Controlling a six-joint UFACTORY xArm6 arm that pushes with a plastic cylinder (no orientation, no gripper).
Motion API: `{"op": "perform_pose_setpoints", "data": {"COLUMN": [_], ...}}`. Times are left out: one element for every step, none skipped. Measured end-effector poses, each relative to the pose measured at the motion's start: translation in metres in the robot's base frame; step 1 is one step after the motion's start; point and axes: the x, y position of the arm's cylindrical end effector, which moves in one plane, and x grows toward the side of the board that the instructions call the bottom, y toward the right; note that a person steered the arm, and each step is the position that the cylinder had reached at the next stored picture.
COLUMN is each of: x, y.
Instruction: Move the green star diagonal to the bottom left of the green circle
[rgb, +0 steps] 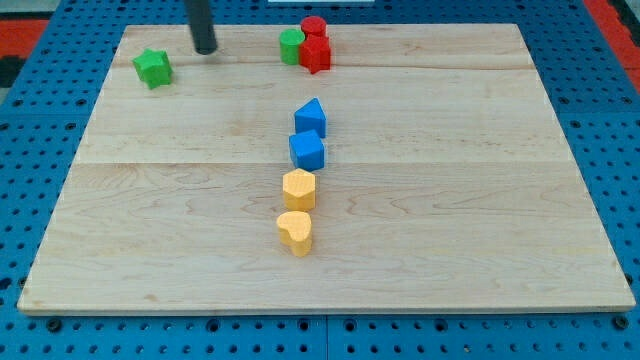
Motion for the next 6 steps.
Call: {"op": "perform_pose_setpoints", "data": {"x": [0.002,0.044,0.076,0.083,0.069,0.054], "y": [-0.068,-0.075,-0.066,-0.047,-0.079,-0.078]}}
